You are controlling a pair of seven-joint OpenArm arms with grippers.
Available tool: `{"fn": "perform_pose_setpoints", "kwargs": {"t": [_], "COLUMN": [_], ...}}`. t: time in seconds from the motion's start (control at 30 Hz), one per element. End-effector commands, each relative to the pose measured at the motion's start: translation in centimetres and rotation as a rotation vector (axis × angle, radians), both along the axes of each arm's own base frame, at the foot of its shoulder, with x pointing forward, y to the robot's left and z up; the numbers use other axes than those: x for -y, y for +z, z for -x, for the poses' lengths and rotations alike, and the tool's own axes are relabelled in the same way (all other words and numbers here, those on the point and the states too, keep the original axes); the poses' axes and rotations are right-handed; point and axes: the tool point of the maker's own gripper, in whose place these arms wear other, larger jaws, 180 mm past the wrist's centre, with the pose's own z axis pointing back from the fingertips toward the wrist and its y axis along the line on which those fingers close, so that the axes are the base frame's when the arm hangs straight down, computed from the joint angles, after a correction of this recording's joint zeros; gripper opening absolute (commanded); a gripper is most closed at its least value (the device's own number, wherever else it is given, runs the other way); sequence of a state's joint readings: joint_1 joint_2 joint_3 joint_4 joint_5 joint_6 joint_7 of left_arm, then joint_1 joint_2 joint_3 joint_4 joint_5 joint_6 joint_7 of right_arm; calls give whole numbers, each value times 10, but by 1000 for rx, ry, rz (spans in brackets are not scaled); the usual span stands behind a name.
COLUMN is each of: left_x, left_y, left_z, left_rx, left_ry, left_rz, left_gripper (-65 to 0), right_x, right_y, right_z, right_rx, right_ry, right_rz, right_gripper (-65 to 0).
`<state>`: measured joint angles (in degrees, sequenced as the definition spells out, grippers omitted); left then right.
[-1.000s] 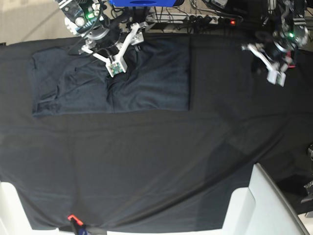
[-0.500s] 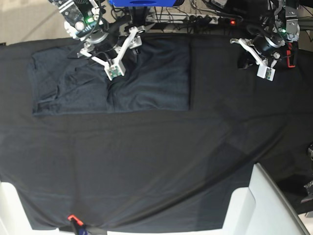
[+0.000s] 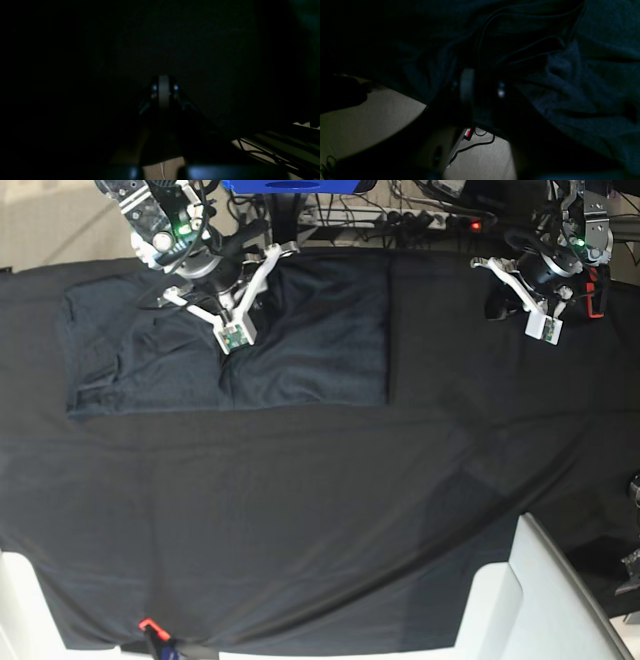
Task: Fold the T-shirt properly
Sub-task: 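Withdraw the left gripper and flatten the shirt edge with the right gripper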
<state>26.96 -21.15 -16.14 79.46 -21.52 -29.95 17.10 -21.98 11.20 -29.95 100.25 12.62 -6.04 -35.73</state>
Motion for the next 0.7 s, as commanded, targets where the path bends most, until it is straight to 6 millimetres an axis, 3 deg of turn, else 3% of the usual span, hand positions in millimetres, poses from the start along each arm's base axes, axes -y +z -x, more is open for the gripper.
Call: {"fn": "perform_pose_setpoints", "kwargs": {"t": [0.0, 0.1, 0.23, 0.47, 0.67], "left_x": [-5, -5, -6, -6, -5], "left_y": [10, 10, 9, 9, 11], "left_z": [-8, -8, -8, -8, -12], "left_rx": [38, 38, 37, 37, 46], "left_ry": [4, 4, 5, 4, 0], "left_rz": [-1, -1, -1, -3, -1], "left_gripper": [-650, -650, -650, -650, -650], "right_x": [-2, -2, 1, 36, 42], "right_y": [6, 5, 4, 7, 5], "right_z": [-3, -3, 0, -3, 2], "right_rx": [23, 22, 17, 18, -22], "right_ry": [-3, -4, -7, -143, -156], "right_rz": [-16, -14, -10, 25, 42], "right_gripper": [-600, -642, -644, -644, -644]}}
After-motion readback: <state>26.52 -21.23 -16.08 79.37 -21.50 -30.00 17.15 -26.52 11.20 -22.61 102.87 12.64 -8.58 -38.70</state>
